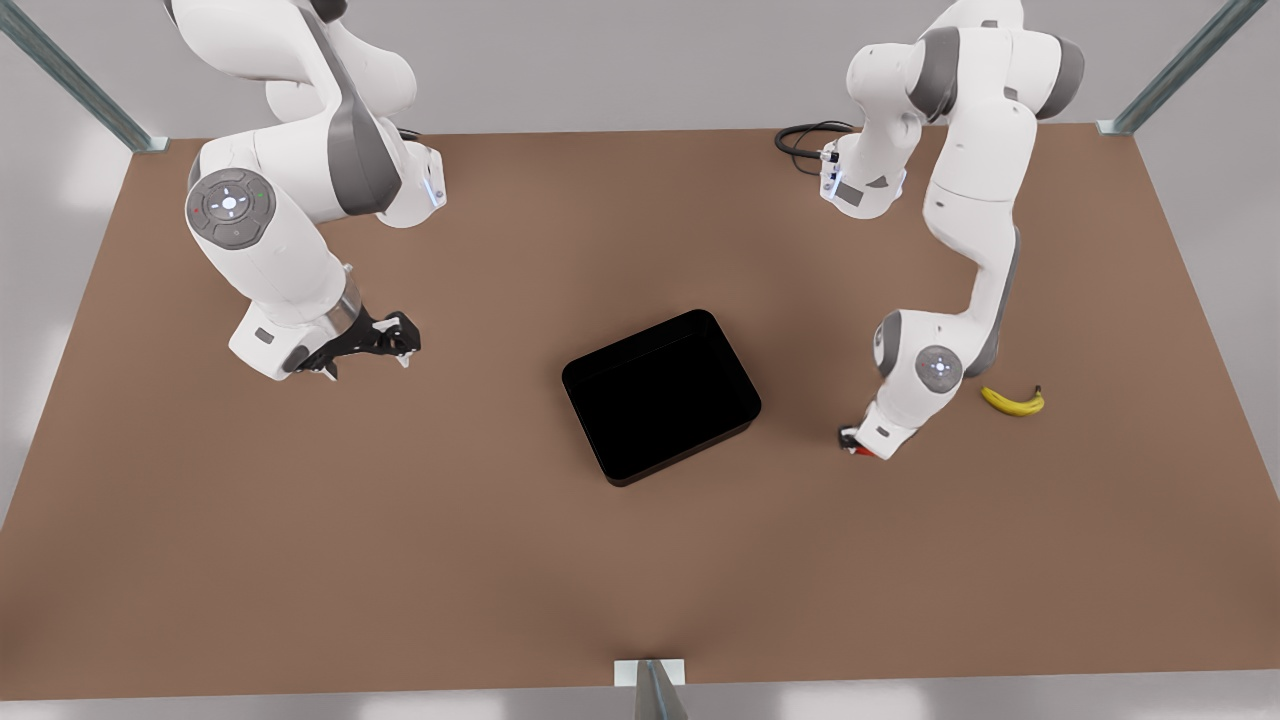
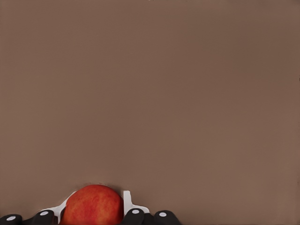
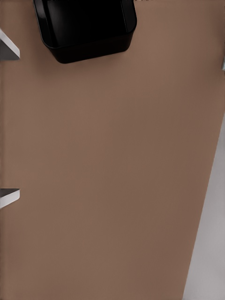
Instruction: Place the storage box in the middle with the right arm, and place the apple in the storage box with the left arm
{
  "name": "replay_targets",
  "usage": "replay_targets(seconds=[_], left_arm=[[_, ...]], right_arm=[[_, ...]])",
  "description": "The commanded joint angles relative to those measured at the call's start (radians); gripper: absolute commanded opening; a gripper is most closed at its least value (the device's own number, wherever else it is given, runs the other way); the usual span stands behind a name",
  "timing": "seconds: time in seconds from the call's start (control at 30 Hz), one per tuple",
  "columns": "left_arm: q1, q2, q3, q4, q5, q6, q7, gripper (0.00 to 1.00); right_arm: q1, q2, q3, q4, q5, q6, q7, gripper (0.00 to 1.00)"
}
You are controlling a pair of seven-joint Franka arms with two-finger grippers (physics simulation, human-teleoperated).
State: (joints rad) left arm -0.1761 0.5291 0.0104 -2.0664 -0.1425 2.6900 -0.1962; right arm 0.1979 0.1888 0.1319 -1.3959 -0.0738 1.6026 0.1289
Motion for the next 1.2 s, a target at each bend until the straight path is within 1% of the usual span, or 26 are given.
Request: replay_targets(seconds=[0.0,0.37,0.5,0.6,0.7,0.87,0.9,1.0,1.07,1.1,1.13,1.17], left_arm=[[-0.002,0.0,0.003,0.0,0.147,-0.006,-0.029,0.81],[-0.002,-0.026,0.003,-0.012,0.146,-0.013,-0.028,0.79],[-0.008,-0.086,0.002,-0.034,0.146,-0.058,-0.029,0.79],[-0.039,-0.164,0.0,-0.057,0.132,-0.114,-0.043,0.79],[-0.129,-0.225,0.0,-0.058,0.061,-0.165,-0.104,0.79],[-0.338,-0.264,0.002,-0.029,-0.058,-0.191,-0.296,0.8],[-0.381,-0.262,0.007,-0.012,-0.095,-0.194,-0.324,0.8],[-0.444,-0.233,0.013,0.043,-0.123,-0.194,-0.379,0.8],[-0.477,-0.184,0.017,0.095,-0.124,-0.191,-0.414,0.8],[-0.517,-0.169,0.054,0.111,-0.126,-0.191,-0.43,0.8],[-0.621,-0.15,0.164,0.138,-0.158,-0.194,-0.431,0.8],[-0.64,-0.135,0.174,0.157,-0.178,-0.194,-0.433,1.0]], right_arm=[[0.0,0.0,0.0,0.0,0.0,0.0,0.0,1.0],[0.0,0.0,0.0,0.0,0.0,0.0,0.0,1.0],[-0.003,0.0,0.0,0.0,0.0,-0.001,-0.002,1.0],[-0.003,0.0,0.0,0.0,0.0,-0.004,-0.002,1.0],[-0.008,0.0,0.0,0.0,0.0,-0.009,-0.003,1.0],[-0.009,0.0,0.0,-0.001,0.0,-0.01,-0.006,1.0],[-0.009,0.0,0.0,0.0,0.0,-0.012,-0.006,1.0],[-0.008,0.0,0.0,-0.001,0.0,-0.012,-0.005,1.0],[-0.008,0.0,0.0,0.0,0.0,-0.012,-0.005,1.0],[-0.008,0.0,0.0,0.0,0.0,-0.012,-0.003,1.0],[-0.008,0.0,0.0,-0.001,0.0,-0.012,-0.003,1.0],[-0.009,0.0,0.0,-0.002,0.0,-0.012,-0.005,1.0]])
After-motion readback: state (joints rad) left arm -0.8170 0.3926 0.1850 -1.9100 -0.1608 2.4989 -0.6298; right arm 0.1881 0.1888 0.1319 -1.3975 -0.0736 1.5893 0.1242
